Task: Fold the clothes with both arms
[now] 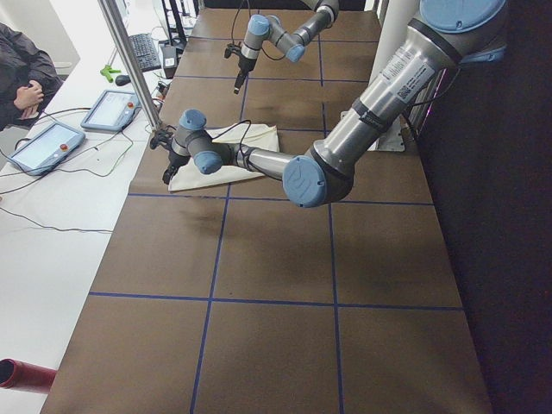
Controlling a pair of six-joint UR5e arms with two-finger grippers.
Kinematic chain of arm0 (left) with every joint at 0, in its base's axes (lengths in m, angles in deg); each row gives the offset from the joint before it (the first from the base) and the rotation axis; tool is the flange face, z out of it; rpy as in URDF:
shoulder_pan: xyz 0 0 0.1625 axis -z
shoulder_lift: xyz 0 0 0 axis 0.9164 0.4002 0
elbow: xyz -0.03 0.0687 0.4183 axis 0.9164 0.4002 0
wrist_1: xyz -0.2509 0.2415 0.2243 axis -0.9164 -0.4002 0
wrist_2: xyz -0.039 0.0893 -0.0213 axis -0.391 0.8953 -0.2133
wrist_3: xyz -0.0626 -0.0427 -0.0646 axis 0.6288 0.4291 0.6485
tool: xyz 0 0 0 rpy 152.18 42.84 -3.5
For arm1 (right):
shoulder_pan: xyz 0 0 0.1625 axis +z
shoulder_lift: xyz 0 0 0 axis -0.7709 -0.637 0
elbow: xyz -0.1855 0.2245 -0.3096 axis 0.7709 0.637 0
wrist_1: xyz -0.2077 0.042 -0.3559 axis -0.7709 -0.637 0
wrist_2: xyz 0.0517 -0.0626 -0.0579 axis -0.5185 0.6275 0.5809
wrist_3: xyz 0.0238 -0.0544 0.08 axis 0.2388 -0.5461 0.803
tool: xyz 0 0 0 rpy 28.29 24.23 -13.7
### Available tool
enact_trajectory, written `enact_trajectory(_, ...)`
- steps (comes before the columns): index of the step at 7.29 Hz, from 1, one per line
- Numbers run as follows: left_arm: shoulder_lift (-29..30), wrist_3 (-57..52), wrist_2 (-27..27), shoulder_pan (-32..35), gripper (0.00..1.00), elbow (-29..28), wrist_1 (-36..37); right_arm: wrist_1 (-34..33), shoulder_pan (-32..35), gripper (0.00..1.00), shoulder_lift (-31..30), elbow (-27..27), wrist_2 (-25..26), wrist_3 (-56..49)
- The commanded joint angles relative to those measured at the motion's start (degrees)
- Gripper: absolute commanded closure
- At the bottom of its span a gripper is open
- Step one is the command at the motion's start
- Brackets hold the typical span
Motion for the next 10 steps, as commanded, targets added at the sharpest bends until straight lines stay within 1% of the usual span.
enact_trajectory(1,-2.19,0.28,-0.73,0.02,0.0,3.07,-0.03,0.11,-3.78,0.07,7.58,7.88,3.58,3.84)
enact_trajectory(2,-2.19,0.28,-0.73,0.02,0.0,3.16,-0.12,0.11,-5.45,0.11,8.82,9.56,4.9,5.15)
enact_trajectory(4,-2.27,0.28,-0.82,0.02,0.0,3.16,-0.12,0.11,-8.61,0.23,8.84,10.62,7.27,6.57)
enact_trajectory(5,-2.45,0.28,-0.73,0.02,0.0,3.16,-0.12,0.11,-9.59,0.24,8.84,11.06,7.81,6.75)
enact_trajectory(8,-2.45,0.36,-0.73,0.02,0.0,3.16,-0.12,0.02,-11.61,0.36,8.4,11.68,9.04,6.84)
enact_trajectory(10,-2.8,0.28,-0.73,0.02,0.0,3.16,-0.12,-0.07,-12.23,0.5,8.14,11.68,9.04,8.32)
